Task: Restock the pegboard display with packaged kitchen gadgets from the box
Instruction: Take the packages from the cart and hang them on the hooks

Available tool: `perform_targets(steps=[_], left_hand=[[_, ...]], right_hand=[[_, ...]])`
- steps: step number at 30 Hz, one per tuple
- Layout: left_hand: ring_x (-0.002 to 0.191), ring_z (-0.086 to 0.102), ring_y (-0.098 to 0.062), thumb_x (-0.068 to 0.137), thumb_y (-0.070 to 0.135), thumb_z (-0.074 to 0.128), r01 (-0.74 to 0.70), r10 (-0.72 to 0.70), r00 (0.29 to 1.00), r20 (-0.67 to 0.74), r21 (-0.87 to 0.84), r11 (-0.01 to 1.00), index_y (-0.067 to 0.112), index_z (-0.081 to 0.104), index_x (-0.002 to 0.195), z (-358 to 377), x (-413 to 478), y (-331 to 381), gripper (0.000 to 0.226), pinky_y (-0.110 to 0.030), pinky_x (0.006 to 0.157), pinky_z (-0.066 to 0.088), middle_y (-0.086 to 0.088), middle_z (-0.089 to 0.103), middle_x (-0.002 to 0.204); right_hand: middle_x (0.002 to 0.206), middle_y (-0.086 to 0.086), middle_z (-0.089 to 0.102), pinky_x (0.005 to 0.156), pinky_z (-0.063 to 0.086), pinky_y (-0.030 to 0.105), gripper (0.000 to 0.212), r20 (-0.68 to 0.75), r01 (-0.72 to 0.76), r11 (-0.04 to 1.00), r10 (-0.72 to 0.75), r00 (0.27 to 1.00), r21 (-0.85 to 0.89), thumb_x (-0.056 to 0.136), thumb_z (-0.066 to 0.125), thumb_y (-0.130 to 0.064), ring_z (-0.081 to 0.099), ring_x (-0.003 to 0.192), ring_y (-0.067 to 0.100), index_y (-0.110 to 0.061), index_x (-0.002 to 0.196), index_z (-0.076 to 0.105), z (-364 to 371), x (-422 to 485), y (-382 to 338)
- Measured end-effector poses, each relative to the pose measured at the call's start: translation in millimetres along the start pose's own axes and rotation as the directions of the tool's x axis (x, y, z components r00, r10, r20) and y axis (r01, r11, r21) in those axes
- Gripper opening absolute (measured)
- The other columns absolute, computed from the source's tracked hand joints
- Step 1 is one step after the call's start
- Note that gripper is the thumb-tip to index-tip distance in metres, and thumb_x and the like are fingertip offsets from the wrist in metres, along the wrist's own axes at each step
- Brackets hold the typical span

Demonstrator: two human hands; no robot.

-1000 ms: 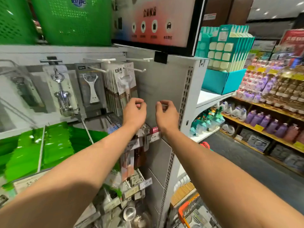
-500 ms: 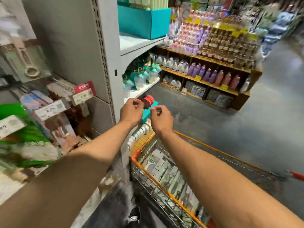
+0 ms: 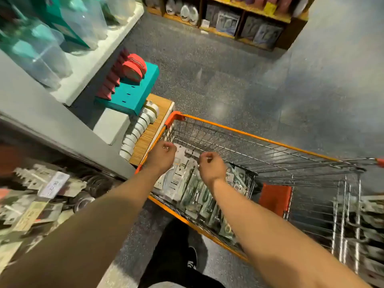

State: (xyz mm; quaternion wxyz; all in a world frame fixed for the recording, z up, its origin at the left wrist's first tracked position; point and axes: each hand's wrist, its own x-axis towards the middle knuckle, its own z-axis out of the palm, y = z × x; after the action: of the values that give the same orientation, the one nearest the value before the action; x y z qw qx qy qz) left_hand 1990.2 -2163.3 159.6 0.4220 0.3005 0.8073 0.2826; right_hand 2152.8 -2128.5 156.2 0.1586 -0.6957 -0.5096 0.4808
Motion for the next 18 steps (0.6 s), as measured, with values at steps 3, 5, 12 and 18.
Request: perform_targets(steps=[3, 5, 12, 18], left_hand=[[0.094, 0.069, -0.032, 0.107, 0.037, 0.052, 0.096, -0.1, 0.992, 0.083, 0.047, 0.994, 0.018, 0.062, 0.118, 25.7, 30.2, -25.4, 0.024, -0.04, 0.079, 0.056, -0.005, 0.07, 0.099], [0.091, 0.066, -0.026, 0.106, 0.028, 0.055, 0.165, -0.171, 0.979, 0.113, 0.063, 0.984, 0.012, 0.064, 0.12, 51.0, 53.8, -45.4, 0.023, -0.037, 0.076, 0.053, -0.001, 0.068, 0.097], [0.099, 0.063, -0.024, 0.106, 0.021, 0.057, 0.068, -0.184, 0.933, 0.308, 0.35, 0.934, 0.011, 0.069, 0.118, 129.5, 109.3, -100.6, 0.02, -0.032, 0.085, 0.045, -0.003, 0.067, 0.104], [0.114, 0.064, -0.03, 0.106, 0.025, 0.058, 0.071, -0.235, 0.918, 0.318, 0.452, 0.889, 0.008, 0.061, 0.133, 188.7, 139.5, -146.4, 0.032, -0.027, 0.085, 0.039, -0.01, 0.068, 0.121]], right_hand=[[0.088, 0.003, 0.073, 0.044, 0.043, 0.025, 0.016, 0.03, -0.133, 0.991, 0.133, 0.991, -0.014, 0.106, 0.052, -0.029, 0.055, 0.053, 0.009, -0.022, 0.119, 0.058, 7.0, 30.9, 41.6], [0.085, 0.006, 0.072, 0.044, 0.044, 0.025, 0.024, 0.038, -0.215, 0.975, 0.218, 0.975, -0.058, 0.107, 0.05, -0.035, 0.057, 0.055, 0.012, -0.02, 0.125, 0.056, 15.7, 53.3, 72.3], [0.088, 0.007, 0.07, 0.077, 0.06, 0.042, 0.029, 0.045, -0.4, 0.879, 0.425, 0.904, -0.261, 0.103, 0.046, -0.042, 0.068, 0.084, 0.031, -0.017, 0.107, 0.063, 40.5, 99.2, 166.7], [0.107, 0.012, 0.068, 0.089, 0.054, 0.039, 0.027, 0.06, -0.463, 0.813, 0.514, 0.856, -0.353, 0.108, 0.044, -0.028, 0.066, 0.1, 0.034, -0.013, 0.126, 0.056, 69.3, 143.5, 214.6]])
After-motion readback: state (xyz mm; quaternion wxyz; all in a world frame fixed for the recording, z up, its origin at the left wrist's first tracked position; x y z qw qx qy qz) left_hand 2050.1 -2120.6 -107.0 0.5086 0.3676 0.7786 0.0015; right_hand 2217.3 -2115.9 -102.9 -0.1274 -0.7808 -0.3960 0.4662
